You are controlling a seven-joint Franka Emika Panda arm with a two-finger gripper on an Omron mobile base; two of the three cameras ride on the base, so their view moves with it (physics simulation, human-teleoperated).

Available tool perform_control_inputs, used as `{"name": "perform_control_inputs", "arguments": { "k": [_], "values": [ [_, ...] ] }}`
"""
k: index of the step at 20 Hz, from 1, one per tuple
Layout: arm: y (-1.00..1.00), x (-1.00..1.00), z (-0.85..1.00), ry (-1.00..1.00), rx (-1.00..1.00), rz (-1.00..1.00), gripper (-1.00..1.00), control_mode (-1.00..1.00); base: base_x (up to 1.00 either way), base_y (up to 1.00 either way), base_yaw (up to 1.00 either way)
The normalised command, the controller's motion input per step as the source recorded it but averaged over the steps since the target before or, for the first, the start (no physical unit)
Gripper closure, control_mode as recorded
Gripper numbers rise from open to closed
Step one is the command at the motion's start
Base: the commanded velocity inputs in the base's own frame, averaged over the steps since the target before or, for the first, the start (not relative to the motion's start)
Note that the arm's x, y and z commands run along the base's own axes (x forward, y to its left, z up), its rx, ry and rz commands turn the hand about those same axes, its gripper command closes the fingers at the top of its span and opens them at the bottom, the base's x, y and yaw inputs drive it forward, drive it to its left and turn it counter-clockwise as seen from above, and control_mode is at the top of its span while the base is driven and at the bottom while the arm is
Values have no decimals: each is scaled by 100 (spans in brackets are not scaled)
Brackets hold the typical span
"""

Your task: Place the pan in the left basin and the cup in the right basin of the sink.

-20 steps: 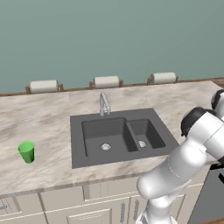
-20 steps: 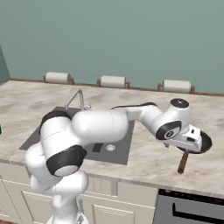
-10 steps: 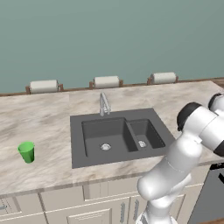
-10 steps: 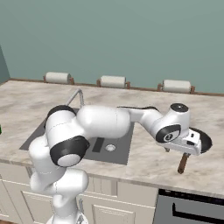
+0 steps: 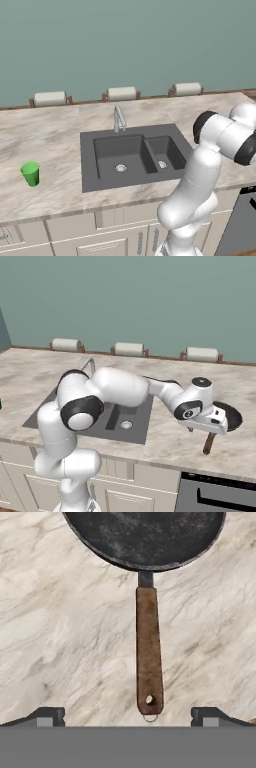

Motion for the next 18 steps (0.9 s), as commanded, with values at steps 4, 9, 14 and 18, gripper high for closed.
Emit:
{"name": "perform_control_inputs", "arguments": {
  "k": [4, 9, 14, 18],
  "values": [
    [-15, 16, -11, 1, 0, 0, -100, -100, 0, 0, 0],
    [-23, 14, -7, 0, 0, 0, -100, -100, 0, 0, 0],
    [-22, 12, -4, 1, 1, 0, -100, -100, 0, 0, 0],
    [-15, 9, -4, 2, 0, 0, -100, -100, 0, 0, 0]
  ]
}}
